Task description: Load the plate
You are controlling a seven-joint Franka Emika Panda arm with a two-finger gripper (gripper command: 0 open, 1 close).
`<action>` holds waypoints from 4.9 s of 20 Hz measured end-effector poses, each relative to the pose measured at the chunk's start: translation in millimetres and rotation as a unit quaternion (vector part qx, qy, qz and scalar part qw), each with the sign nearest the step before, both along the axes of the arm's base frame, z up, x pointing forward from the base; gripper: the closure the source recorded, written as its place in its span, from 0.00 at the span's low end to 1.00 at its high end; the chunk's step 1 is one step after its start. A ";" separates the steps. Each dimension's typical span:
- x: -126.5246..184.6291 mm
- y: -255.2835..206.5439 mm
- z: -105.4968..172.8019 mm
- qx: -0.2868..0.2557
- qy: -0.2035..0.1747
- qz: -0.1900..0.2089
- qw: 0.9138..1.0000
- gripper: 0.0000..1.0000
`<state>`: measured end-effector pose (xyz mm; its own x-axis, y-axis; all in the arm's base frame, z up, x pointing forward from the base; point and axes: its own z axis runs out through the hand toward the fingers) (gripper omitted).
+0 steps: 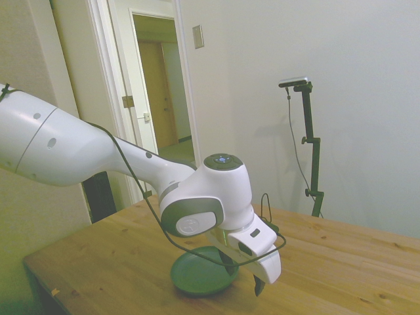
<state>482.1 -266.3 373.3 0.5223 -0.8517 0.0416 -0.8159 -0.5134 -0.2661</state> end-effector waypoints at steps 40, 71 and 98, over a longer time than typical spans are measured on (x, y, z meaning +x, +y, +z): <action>-4.5 16.3 -31.8 0.112 -0.001 0.003 0.994 1.00; 100.8 81.2 138.4 -0.159 -0.052 0.087 0.982 1.00; 218.6 118.8 197.1 -0.284 -0.063 0.104 0.951 1.00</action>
<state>700.6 -147.5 570.4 0.6372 -0.5518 0.5380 -0.6607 -0.7506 0.0126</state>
